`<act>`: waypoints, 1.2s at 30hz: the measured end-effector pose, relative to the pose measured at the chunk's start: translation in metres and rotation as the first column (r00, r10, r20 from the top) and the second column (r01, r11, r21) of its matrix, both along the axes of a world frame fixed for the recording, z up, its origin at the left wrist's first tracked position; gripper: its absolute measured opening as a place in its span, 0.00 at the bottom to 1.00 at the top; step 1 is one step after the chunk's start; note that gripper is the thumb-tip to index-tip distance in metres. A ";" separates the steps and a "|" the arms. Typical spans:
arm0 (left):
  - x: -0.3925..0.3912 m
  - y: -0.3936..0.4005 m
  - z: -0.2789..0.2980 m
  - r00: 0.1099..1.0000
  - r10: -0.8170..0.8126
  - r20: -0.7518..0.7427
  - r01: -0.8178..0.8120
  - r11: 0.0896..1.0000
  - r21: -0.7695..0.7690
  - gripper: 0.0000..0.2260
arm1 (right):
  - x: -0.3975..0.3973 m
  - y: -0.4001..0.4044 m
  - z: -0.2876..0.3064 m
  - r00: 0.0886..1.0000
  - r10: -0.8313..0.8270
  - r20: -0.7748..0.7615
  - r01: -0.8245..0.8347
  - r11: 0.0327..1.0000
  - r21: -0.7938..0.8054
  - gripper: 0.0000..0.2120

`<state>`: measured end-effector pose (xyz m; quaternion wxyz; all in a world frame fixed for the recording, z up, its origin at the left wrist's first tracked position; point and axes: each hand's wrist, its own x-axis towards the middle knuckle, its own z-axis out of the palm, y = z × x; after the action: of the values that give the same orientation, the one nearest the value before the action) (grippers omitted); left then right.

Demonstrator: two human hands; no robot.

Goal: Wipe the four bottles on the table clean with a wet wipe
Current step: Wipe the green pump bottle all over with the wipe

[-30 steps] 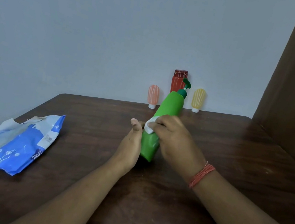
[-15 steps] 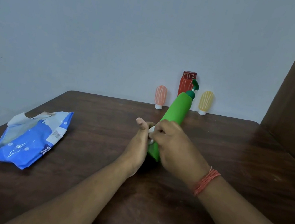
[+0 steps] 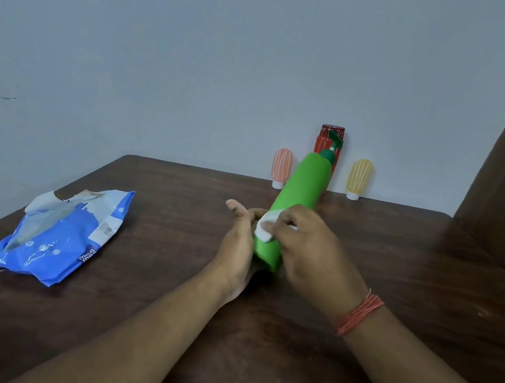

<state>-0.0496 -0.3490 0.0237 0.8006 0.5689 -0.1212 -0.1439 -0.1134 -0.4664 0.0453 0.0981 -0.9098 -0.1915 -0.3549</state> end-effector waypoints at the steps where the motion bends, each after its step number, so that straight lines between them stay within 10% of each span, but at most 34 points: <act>1: 0.003 0.000 -0.001 0.999 0.006 -0.034 -0.007 0.999 -0.041 0.39 | 0.001 -0.001 -0.001 0.999 -0.013 0.037 0.012 1.000 0.022 0.14; 21: 0.020 0.012 -0.006 0.981 0.001 -0.196 -0.046 0.973 -0.228 0.35 | 0.008 -0.013 -0.008 0.990 0.097 0.105 -0.105 0.992 0.074 0.01; 36: 0.011 0.013 -0.009 0.950 -0.289 -0.116 0.270 0.950 -0.155 0.35 | 0.015 -0.025 -0.006 0.986 -0.049 0.160 -0.006 0.944 0.331 0.03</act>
<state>-0.0388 -0.3356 0.0147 0.8157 0.4782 -0.1550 -0.2863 -0.0986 -0.4913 0.0392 0.2288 -0.8499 -0.1270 -0.4573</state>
